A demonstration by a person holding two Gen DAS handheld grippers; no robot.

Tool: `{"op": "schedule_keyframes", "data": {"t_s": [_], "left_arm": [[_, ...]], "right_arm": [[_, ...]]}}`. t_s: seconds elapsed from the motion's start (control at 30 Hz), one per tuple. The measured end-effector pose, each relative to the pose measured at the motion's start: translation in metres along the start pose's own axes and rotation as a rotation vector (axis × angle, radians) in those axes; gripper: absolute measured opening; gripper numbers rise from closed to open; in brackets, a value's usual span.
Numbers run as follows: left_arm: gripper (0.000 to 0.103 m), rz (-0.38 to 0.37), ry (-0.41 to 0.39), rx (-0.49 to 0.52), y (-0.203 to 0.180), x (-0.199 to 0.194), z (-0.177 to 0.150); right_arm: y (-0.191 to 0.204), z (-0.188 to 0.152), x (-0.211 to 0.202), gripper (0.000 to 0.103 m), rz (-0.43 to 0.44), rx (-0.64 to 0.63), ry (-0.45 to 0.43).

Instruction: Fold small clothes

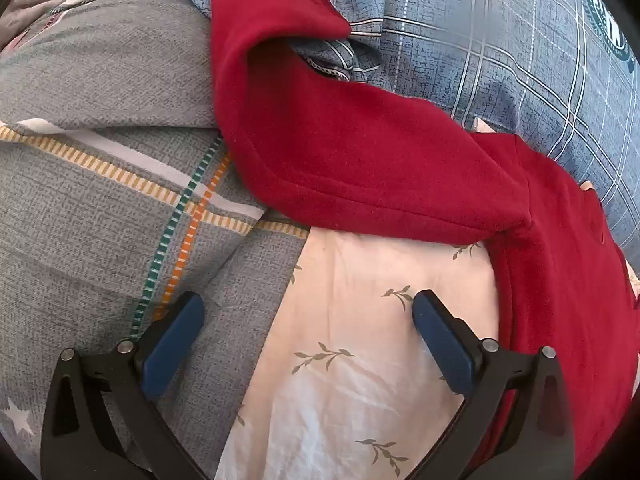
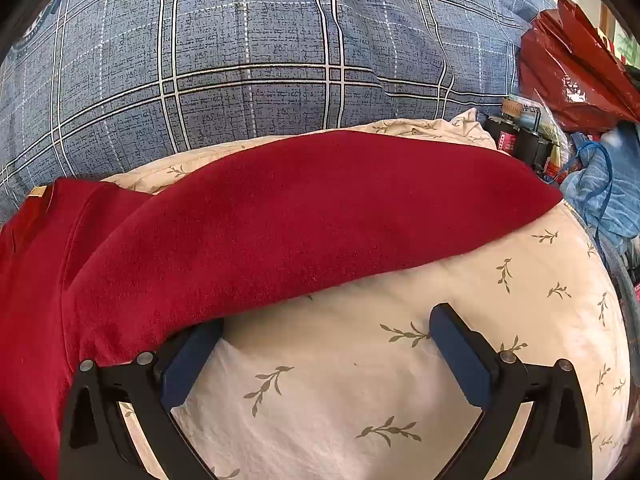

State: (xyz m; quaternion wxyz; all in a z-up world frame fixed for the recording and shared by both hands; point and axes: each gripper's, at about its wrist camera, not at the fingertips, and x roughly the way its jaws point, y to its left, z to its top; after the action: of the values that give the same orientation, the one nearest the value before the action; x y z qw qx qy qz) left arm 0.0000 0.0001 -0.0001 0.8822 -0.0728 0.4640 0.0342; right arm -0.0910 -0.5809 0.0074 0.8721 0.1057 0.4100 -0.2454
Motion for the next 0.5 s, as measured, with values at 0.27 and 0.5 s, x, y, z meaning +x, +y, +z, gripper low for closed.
{"op": "schedule_keyframes", "data": {"t_s": [0.27, 0.5], "left_arm": [[0.103, 0.001, 0.0, 0.001, 0.0, 0.0, 0.0], [0.103, 0.001, 0.0, 0.001, 0.0001, -0.0001, 0.0001]], "right_arm": [[0.0001, 0.0, 0.0001, 0.103, -0.001, -0.001, 0.001], [0.0001, 0.0, 0.0001, 0.103, -0.001, -0.001, 0.001]]}}
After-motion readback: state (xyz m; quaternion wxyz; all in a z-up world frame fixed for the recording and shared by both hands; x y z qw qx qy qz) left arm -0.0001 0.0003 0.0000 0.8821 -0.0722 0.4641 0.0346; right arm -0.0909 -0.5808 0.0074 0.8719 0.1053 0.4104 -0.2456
